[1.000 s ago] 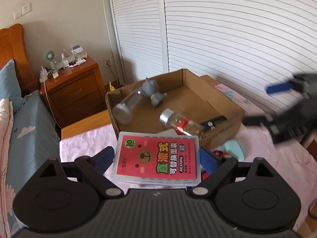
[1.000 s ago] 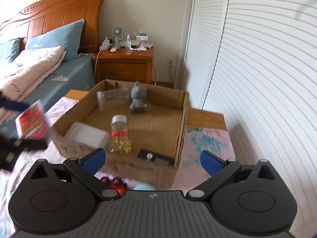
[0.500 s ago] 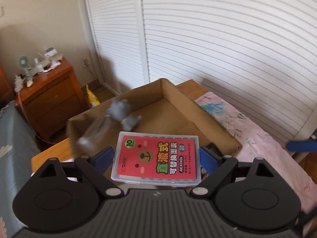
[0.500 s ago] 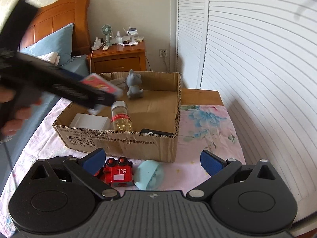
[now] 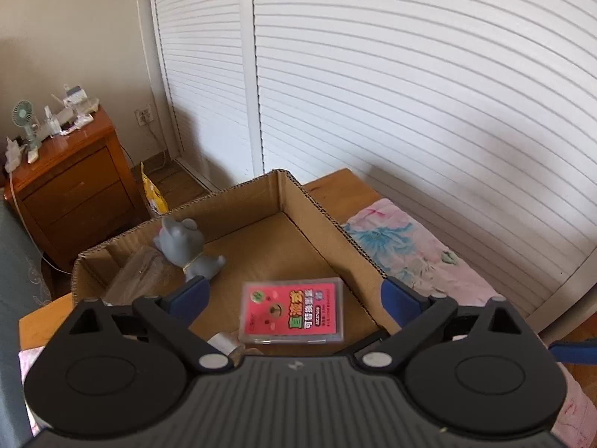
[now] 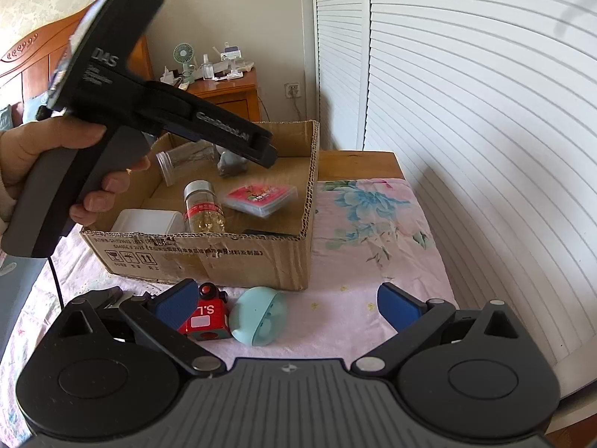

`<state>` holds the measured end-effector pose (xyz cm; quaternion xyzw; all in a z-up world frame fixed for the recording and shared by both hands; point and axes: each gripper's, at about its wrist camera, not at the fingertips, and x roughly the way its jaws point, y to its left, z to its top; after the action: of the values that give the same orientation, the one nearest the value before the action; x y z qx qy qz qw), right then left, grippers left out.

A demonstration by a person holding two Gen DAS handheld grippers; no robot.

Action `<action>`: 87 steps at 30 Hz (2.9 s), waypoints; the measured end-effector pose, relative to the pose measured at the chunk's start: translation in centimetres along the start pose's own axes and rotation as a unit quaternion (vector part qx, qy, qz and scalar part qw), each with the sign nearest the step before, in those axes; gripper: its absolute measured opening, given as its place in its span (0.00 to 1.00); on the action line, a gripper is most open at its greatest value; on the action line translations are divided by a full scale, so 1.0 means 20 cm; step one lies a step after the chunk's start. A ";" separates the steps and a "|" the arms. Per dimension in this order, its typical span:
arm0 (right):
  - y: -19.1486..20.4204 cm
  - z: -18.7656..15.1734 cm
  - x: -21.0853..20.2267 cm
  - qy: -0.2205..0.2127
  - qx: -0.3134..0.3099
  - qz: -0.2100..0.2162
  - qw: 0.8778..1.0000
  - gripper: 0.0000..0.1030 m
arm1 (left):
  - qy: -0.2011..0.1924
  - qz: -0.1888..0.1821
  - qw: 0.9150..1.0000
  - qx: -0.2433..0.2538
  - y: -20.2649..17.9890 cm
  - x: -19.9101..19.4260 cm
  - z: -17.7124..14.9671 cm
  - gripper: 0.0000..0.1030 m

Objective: Organize rigid objects
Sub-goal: 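Lower the power bank into the cardboard box with the right tool while the left drops the card pack in, then grasp the navy block train car with the left tool while the right moves toward the red SL car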

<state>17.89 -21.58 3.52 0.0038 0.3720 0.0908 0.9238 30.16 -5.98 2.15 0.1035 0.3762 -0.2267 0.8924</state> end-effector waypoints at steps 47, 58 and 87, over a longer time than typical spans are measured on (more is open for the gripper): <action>-0.01 -0.20 0.04 0.039 0.001 0.000 0.999 1.00 | -0.012 0.070 0.997 -0.022 -0.11 -0.29 -0.88 0.66; -0.02 -0.22 0.06 0.045 0.001 0.004 0.999 1.00 | 0.005 0.078 0.994 -0.072 -0.09 -0.20 -0.88 0.47; 0.51 -0.12 0.17 0.041 -0.185 0.104 0.976 1.00 | 0.029 0.063 0.994 -0.079 0.07 -0.61 -1.29 0.62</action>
<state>17.04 -11.00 0.26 -0.1319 0.3838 0.2535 0.8781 7.23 8.31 -7.11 0.0629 0.4116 -0.1368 0.8988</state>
